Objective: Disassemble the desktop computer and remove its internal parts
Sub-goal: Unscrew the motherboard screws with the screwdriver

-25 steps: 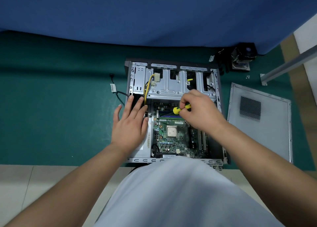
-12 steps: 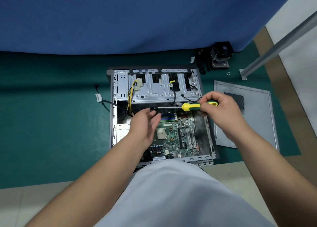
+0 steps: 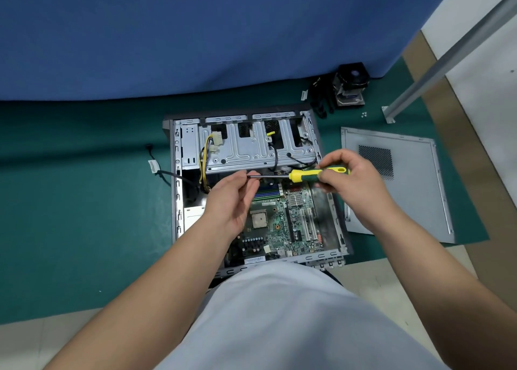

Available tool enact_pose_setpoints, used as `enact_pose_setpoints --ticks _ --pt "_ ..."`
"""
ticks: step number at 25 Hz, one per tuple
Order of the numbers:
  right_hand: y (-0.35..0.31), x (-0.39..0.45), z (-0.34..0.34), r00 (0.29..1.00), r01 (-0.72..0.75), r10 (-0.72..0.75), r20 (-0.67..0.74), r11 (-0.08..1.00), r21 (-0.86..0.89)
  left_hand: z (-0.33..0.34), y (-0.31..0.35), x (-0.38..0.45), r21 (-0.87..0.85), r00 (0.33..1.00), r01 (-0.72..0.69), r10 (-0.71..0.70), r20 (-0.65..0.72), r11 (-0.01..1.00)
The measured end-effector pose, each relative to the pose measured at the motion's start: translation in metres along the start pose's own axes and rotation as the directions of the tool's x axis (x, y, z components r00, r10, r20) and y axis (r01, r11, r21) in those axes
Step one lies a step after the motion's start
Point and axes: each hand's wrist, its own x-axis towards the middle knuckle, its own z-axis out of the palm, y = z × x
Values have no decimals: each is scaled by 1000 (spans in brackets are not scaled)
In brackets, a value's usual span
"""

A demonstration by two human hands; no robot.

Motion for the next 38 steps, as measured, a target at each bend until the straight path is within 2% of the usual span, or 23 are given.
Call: enact_pose_setpoints --ticks 2,4,5,8,10,12,14,16,17,19,20,22,26,29,33,36,38 --pt "4 1 -2 997 -75 72 22 950 302 0 0 1 1 1000 -4 4 -6 1000" --pt "6 3 1 980 -200 159 122 755 624 3 -1 2 16 1000 -11 11 1 1000" --pt "8 4 4 970 -242 184 159 672 700 4 -1 2 31 1000 -16 16 5 999" --pt "12 6 11 953 -294 249 173 620 727 4 -2 4 104 999 -50 48 14 993" --pt "9 8 9 957 -275 252 147 608 745 3 0 5 170 996 -94 91 25 981" --pt "3 10 1 984 -146 174 41 651 745 5 2 6 211 993 -116 109 41 971" --pt "-9 14 -7 998 34 13 -58 674 738 12 5 4 227 994 -87 71 78 970" --pt "-24 17 -10 983 176 -164 -82 718 674 22 7 1 222 993 -18 -8 116 975" --pt "-29 19 -10 970 233 -227 -81 796 558 27 8 0 213 989 23 -52 135 977" --pt "-29 24 -4 949 314 -312 -40 935 166 37 6 -1 207 977 88 -125 172 974" --pt "-26 25 2 945 327 -327 5 945 -26 43 5 -1 207 972 111 -150 183 972" --pt "-18 28 13 936 353 -340 93 904 -242 53 0 -1 206 963 146 -186 193 968" --pt "-7 38 21 885 465 -423 193 803 -372 74 -10 3 194 962 166 -201 182 967" --pt "2 45 20 872 479 -469 138 761 -439 87 -13 5 250 969 133 -178 169 959" --pt "10 54 13 869 477 -488 85 779 -406 103 -16 9 341 980 83 -138 141 937" --pt "12 66 9 878 449 -478 28 803 -392 117 -14 18 497 984 -11 -79 158 868" --pt "10 78 6 898 407 -440 -17 844 -349 127 -9 28 636 974 -115 -38 222 763"
